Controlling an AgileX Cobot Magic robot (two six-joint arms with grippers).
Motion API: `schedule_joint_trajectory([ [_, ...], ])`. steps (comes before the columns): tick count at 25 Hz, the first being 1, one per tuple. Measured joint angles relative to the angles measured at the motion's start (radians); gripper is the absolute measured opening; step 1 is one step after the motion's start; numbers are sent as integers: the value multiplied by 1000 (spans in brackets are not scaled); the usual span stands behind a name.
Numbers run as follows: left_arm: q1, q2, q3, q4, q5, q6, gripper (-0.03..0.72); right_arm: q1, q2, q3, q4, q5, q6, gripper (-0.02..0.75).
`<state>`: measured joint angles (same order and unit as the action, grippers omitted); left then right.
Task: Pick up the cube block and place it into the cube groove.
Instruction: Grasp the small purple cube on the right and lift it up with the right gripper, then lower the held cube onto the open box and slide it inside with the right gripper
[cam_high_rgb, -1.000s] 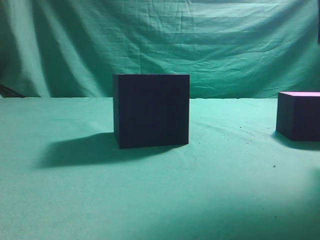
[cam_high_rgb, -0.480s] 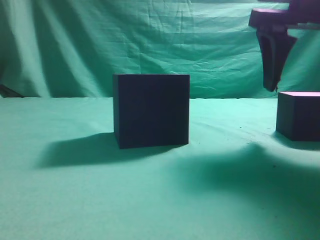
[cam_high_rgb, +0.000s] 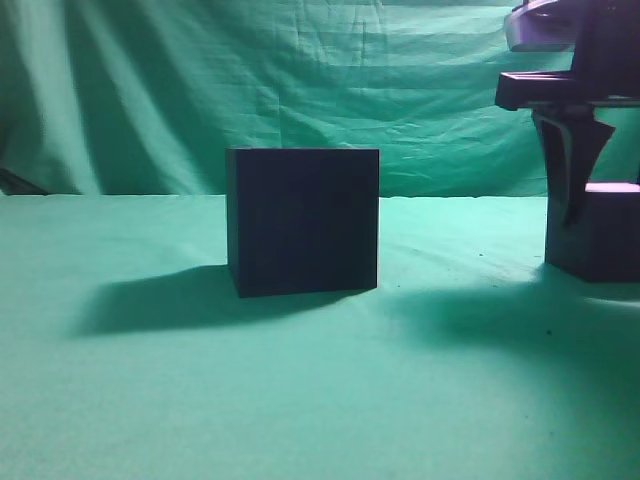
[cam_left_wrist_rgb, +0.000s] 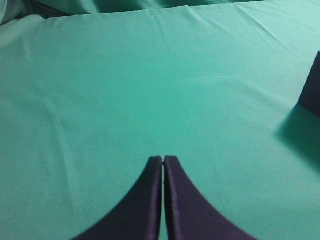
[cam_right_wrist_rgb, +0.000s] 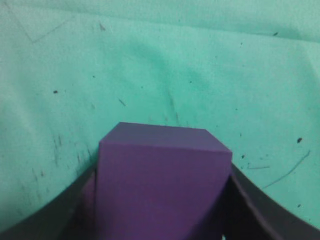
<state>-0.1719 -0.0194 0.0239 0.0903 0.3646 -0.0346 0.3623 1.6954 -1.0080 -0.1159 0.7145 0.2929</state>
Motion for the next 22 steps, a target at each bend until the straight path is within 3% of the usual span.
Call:
schedule_joint_trajectory([
  [2,0,0,0,0,0,0,0,2,0,-7,0,23,4,406],
  [8,0,0,0,0,0,0,0,38,-23,-152,-4,194,4,421],
  [16,0,0,0,0,0,0,0,326,-82,-364,32,271,0,421],
  [22,0,0,0,0,0,0,0,425,-40,-405,41,223,19,421],
])
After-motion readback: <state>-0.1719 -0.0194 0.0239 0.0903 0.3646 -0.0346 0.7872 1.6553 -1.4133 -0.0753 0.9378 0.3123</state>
